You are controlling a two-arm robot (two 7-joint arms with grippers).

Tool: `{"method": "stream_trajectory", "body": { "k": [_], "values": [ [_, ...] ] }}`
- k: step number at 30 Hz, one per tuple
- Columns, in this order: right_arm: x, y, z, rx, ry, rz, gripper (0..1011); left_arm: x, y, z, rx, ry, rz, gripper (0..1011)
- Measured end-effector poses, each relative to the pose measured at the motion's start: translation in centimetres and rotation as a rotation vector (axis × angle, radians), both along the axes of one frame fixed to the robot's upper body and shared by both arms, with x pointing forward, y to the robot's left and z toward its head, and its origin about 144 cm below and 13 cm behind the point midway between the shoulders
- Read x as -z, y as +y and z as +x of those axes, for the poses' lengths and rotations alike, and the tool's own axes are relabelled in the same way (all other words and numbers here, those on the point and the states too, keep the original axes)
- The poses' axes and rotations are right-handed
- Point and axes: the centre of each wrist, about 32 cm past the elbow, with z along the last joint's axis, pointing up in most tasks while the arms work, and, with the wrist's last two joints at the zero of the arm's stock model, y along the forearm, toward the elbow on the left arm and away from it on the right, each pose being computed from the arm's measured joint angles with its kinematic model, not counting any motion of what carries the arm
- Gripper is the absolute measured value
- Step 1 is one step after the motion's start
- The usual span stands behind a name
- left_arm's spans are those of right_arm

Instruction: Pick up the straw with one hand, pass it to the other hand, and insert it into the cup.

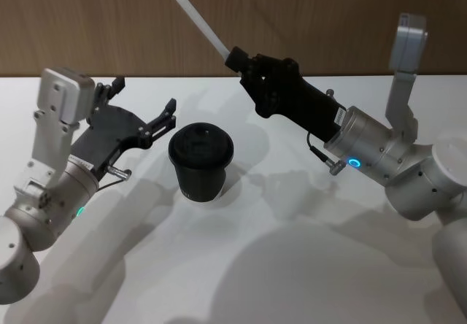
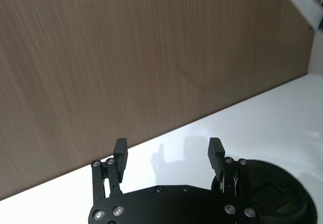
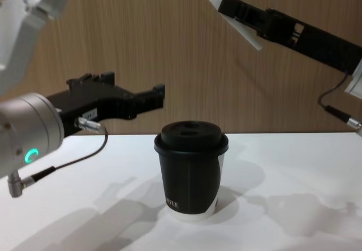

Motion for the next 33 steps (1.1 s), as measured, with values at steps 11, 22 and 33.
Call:
{"method": "stream_trajectory", "body": {
  "k": [11, 22, 33],
  "values": [
    [0.0, 0.1, 0.1, -0.012, 0.003, 0.001, 1, -1.3, 1.5, -0.4, 0.120, -0.018, -0.157, 1000],
    [0.0, 0.2, 0.2, -0.017, 0.005, 0.003, 1, -2.4, 3.0, -0.7, 0.267, -0.038, -0.310, 1000],
    [0.0, 0.2, 0.2, -0.019, 0.006, 0.003, 1, -3.1, 4.0, -0.4, 0.439, -0.057, -0.481, 1000]
  ]
}}
